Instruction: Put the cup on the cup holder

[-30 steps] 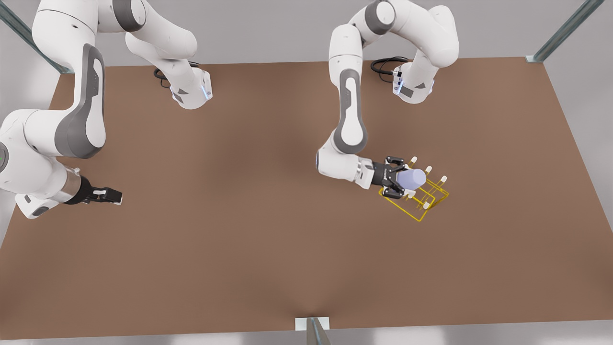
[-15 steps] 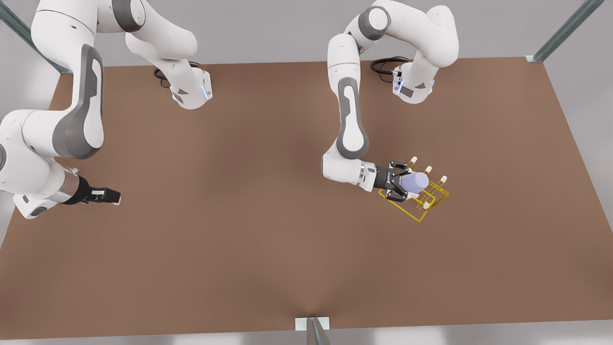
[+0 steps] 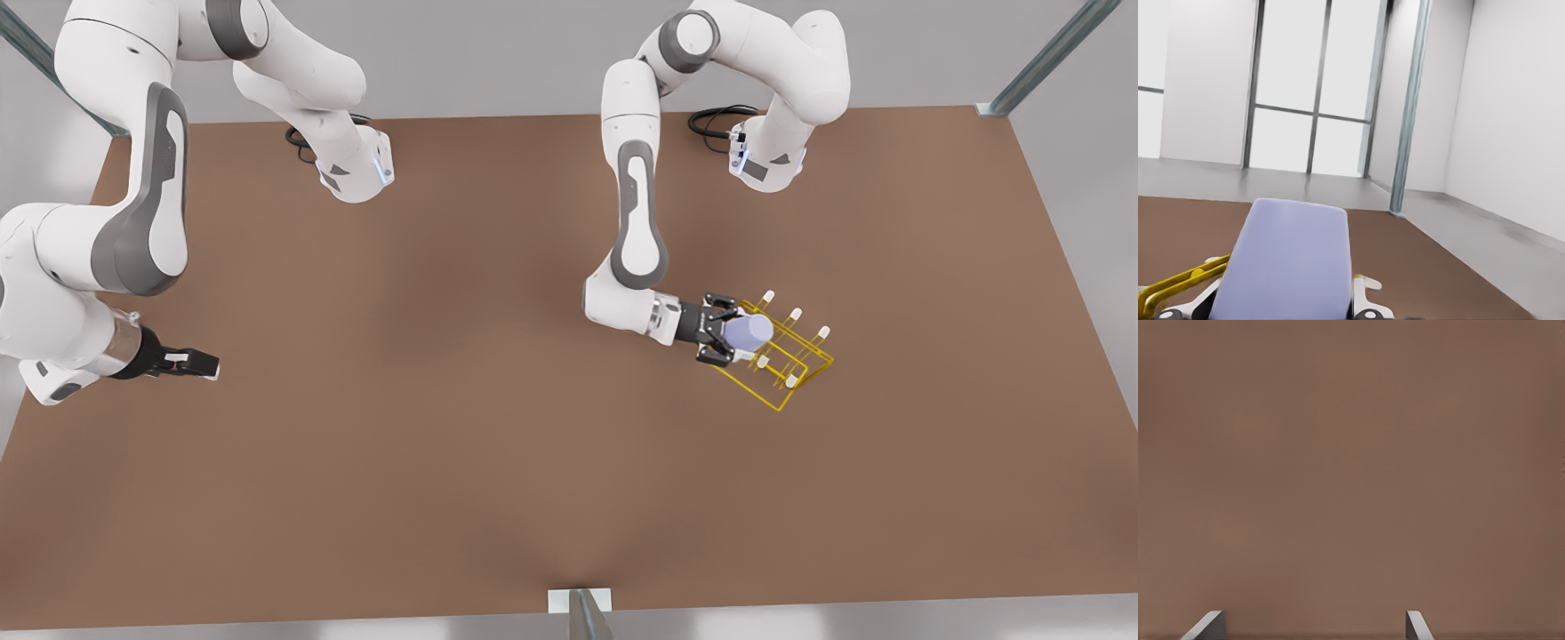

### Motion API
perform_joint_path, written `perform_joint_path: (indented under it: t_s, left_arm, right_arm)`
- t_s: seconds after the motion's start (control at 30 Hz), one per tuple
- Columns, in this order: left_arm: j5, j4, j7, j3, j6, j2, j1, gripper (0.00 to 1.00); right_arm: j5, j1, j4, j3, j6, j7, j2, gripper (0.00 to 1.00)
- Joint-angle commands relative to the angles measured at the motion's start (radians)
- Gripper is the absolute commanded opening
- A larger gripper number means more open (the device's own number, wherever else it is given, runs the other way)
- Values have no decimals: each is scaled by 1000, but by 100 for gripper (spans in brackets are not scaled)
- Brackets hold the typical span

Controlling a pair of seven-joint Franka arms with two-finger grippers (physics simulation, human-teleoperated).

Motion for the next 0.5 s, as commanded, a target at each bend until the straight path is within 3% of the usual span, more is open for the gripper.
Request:
perform_joint_path:
  t_s: [0.0,0.13,0.2,0.23,0.3,0.37,0.43,0.47]
  left_arm:
    - [-9,0,-47,-1,-9,1,-1,100]
    - [-6,0,-31,11,-10,-2,2,100]
    - [-9,9,209,105,-70,-106,-5,100]
    - [-26,43,389,145,-139,-195,-5,100]
    - [-242,253,1112,139,-433,-531,81,100]
    - [-521,385,1970,142,-679,-557,180,100]
    - [-725,469,2193,132,-764,-600,337,100]
    - [-790,491,2190,51,-765,-651,446,100]
  right_arm:
    - [1,-1,0,0,-1,-2,-1,100]
    - [-1,-1,0,0,-1,-2,-1,100]
    - [-1,-1,0,0,-1,-1,-1,100]
    - [-1,-1,0,0,-1,-2,-1,100]
    - [-1,-1,0,0,-1,-1,-1,100]
    - [-1,-1,0,0,-1,-1,-1,100]
    - [-1,1,0,0,-1,-1,-1,100]
    - [1,1,0,0,-1,-1,-1,100]
